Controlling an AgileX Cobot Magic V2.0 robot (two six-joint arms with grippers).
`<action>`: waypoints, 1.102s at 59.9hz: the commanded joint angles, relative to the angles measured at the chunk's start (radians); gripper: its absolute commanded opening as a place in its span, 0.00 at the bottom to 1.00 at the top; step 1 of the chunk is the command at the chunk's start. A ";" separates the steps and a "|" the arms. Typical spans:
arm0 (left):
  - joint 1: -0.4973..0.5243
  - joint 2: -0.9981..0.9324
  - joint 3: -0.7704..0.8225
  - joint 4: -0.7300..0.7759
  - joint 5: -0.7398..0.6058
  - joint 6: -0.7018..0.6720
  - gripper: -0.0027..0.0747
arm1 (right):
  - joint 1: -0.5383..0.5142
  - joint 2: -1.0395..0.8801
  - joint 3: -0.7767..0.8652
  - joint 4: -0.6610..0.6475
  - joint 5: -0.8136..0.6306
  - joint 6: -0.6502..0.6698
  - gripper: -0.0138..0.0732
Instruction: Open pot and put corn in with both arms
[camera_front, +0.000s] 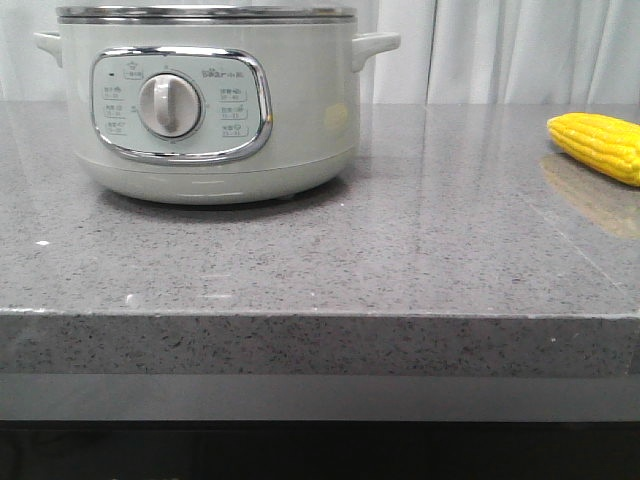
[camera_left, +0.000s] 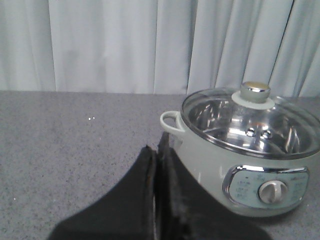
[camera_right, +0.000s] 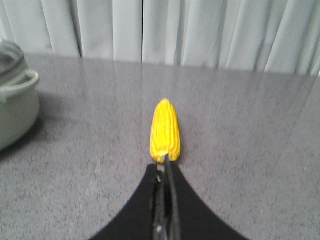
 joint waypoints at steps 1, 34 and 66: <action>0.003 0.041 -0.028 -0.008 -0.051 -0.005 0.01 | 0.001 0.057 -0.035 -0.011 -0.054 -0.003 0.08; 0.003 0.176 0.020 -0.008 -0.184 -0.005 0.43 | 0.001 0.148 -0.035 -0.011 -0.056 -0.003 0.38; -0.261 0.557 -0.206 -0.031 -0.326 0.023 0.72 | 0.001 0.154 -0.035 -0.011 -0.064 -0.003 0.83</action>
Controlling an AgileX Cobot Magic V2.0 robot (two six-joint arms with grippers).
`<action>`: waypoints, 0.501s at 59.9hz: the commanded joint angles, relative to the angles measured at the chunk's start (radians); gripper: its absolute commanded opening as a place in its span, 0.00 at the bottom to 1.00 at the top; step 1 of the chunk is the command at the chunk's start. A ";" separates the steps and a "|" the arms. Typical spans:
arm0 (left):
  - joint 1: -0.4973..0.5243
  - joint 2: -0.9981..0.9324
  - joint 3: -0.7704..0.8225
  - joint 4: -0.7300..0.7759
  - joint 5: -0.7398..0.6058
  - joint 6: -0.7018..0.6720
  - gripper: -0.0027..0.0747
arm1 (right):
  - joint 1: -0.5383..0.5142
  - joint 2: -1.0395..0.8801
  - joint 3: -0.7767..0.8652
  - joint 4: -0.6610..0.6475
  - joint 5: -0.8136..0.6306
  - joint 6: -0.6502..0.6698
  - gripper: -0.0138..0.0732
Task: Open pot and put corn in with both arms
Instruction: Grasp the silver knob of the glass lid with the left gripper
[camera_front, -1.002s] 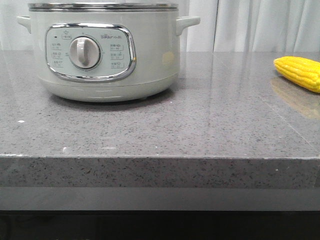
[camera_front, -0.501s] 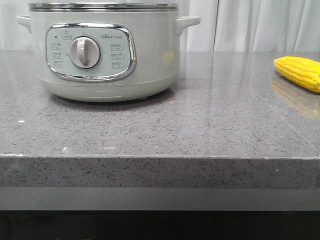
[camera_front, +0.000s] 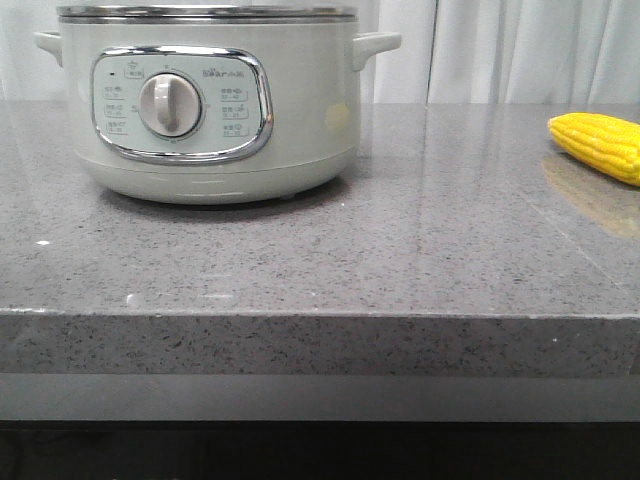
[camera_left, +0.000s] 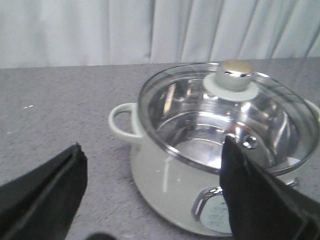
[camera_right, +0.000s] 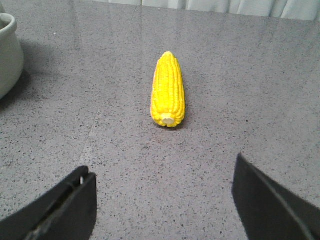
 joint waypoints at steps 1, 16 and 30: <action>-0.072 0.080 -0.089 -0.015 -0.116 0.005 0.72 | 0.001 0.012 -0.035 -0.011 -0.078 -0.003 0.83; -0.186 0.298 -0.250 -0.015 -0.199 0.005 0.72 | 0.001 0.012 -0.035 -0.011 -0.078 -0.003 0.83; -0.214 0.478 -0.412 -0.029 -0.224 0.001 0.72 | 0.001 0.012 -0.035 -0.011 -0.078 -0.003 0.83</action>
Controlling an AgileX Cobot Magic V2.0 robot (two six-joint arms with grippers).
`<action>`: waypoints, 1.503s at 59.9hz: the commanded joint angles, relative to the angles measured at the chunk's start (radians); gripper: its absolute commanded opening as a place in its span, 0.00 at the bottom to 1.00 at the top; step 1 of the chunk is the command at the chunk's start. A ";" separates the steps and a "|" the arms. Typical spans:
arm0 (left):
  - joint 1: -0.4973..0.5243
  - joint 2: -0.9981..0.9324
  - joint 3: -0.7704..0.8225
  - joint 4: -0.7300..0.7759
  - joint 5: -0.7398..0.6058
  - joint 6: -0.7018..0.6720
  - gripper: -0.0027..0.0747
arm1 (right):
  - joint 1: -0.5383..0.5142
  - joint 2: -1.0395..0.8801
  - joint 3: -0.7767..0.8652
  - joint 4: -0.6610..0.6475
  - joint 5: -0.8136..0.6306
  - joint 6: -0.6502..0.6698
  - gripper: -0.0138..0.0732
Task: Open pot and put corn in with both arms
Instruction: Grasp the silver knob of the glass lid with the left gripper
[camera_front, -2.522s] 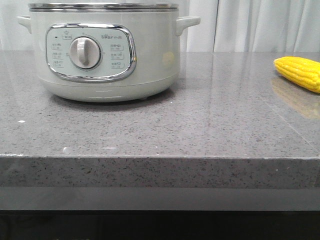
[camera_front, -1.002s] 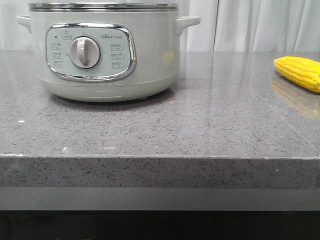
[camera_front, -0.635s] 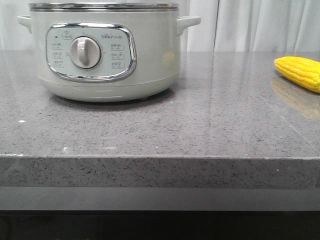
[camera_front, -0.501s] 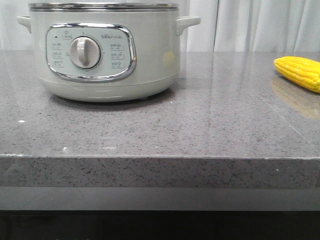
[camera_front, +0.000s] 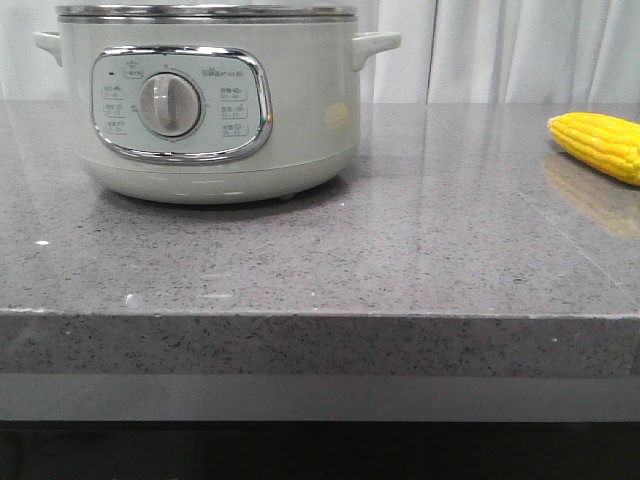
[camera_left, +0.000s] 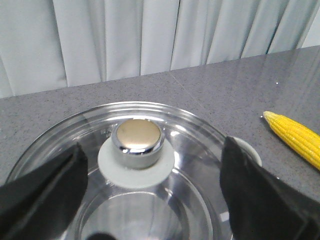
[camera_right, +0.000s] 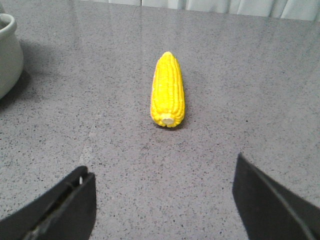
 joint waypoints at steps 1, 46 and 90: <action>-0.010 0.042 -0.100 -0.024 -0.092 0.001 0.72 | 0.001 0.012 -0.035 -0.010 -0.078 -0.003 0.83; 0.029 0.279 -0.274 -0.071 -0.076 -0.004 0.72 | 0.001 0.012 -0.035 -0.010 -0.078 -0.003 0.83; 0.029 0.318 -0.274 -0.071 -0.068 -0.004 0.35 | 0.001 0.012 -0.035 -0.010 -0.071 -0.003 0.83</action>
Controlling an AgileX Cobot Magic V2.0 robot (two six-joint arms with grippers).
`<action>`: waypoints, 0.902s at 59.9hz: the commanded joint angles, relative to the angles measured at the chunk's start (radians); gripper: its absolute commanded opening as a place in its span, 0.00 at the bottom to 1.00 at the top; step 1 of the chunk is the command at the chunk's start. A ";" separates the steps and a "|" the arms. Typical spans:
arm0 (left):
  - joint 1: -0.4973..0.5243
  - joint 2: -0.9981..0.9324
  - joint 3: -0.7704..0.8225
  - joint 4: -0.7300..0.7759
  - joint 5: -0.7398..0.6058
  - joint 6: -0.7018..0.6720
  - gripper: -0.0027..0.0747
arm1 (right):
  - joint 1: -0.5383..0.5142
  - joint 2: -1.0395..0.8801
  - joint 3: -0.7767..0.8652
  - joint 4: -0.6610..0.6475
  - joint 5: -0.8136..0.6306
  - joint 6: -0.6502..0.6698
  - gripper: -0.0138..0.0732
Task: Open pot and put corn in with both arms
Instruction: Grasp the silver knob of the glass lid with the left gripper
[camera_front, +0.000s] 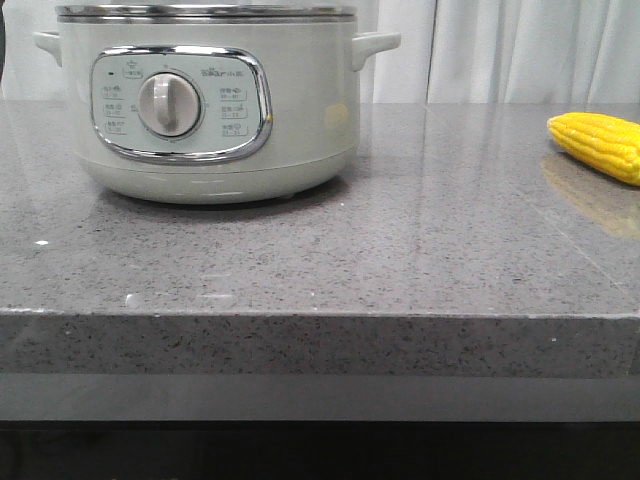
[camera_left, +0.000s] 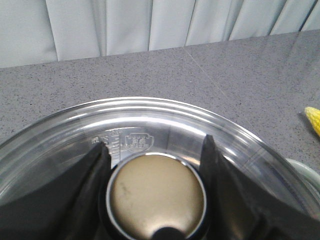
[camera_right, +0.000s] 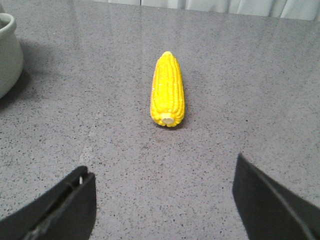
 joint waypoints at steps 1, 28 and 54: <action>-0.002 -0.041 -0.034 -0.021 -0.061 -0.014 0.35 | 0.001 0.012 -0.035 -0.010 -0.071 -0.003 0.83; -0.002 -0.192 -0.108 -0.017 -0.046 -0.014 0.35 | 0.001 0.012 -0.035 -0.010 -0.071 -0.003 0.83; 0.022 -0.498 -0.096 0.076 0.303 -0.014 0.35 | 0.001 0.012 -0.035 -0.010 -0.070 -0.003 0.83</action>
